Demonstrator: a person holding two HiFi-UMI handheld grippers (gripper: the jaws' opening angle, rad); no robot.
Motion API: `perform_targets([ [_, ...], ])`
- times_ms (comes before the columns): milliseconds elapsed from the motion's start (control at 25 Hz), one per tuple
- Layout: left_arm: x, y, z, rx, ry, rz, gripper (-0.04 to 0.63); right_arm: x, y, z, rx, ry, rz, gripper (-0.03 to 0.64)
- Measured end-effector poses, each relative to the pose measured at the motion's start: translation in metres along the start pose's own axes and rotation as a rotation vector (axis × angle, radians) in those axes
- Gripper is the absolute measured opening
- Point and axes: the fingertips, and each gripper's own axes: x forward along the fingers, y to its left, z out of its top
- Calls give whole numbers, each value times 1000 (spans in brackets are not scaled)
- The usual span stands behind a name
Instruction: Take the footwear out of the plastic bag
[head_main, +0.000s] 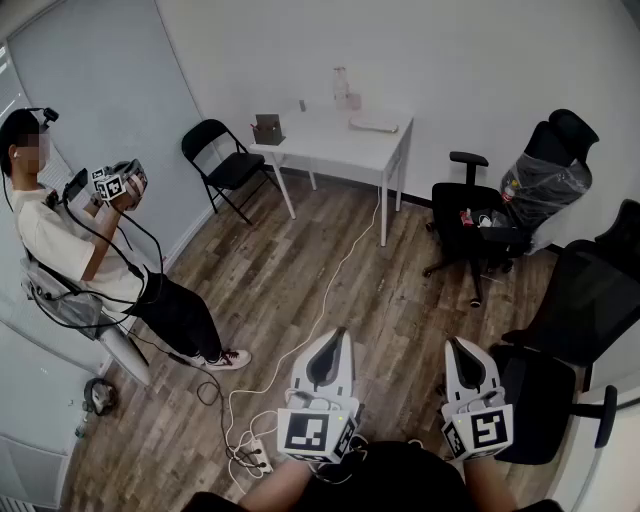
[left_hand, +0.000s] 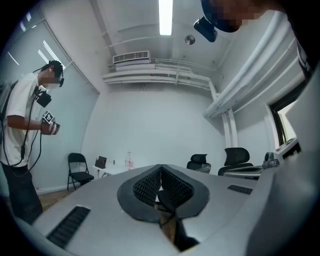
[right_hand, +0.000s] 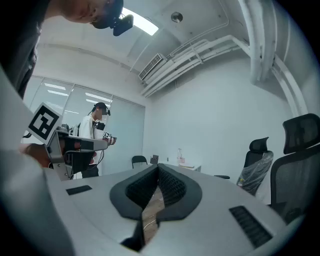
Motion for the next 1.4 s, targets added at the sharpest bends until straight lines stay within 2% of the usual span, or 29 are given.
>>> perform_targets([
  [520,-18,25,-8,-6,14,-36,23,8,33,-9,-13,9,-12,15],
  [880,4,25,-29,-39,55,-73,23,10,6,-19,94,28,-60,15],
  [1160,42,28,-42,-24,85,-49,23,33,-10,-36,85,71,-37,14],
  [1400,118,34,-44,3,97,-32,23,100,-66,-43,121,63,-16,14],
])
